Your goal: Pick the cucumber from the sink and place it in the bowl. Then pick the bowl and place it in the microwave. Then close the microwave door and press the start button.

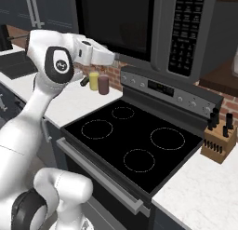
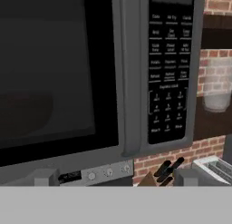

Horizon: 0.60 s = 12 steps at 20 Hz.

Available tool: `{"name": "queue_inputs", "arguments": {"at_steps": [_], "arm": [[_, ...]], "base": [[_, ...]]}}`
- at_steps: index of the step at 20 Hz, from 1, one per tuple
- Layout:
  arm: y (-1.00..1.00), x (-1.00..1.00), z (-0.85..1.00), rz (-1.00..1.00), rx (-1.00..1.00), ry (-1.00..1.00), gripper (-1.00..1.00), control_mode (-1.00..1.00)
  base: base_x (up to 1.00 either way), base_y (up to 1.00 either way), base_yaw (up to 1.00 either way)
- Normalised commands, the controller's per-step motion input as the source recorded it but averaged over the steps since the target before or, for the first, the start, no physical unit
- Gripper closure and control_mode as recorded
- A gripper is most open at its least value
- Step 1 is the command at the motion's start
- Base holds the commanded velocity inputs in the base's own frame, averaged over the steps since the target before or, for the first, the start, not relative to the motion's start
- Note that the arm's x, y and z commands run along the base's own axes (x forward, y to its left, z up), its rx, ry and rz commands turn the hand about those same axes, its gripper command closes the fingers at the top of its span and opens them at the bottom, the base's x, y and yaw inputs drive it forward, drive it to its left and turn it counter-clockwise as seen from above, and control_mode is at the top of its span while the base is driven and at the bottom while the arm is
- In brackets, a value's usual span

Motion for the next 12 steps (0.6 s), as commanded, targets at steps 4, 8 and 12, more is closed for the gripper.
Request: {"name": "queue_inputs", "arguments": {"at_steps": [4, 8, 12], "arm": [[0.00, -0.65, 0.00, 0.17, 0.13, -0.17, -1.00, -1.00], [0.04, -0.43, -0.04, 0.08, -0.04, -0.16, 1.00, -1.00], [0.02, -0.55, 0.00, 0.00, -0.09, -0.06, 1.00, -1.00]], "base": [[0.00, 0.00, 0.00], [0.00, 0.00, 0.00], [0.00, 0.00, 0.00]]}}
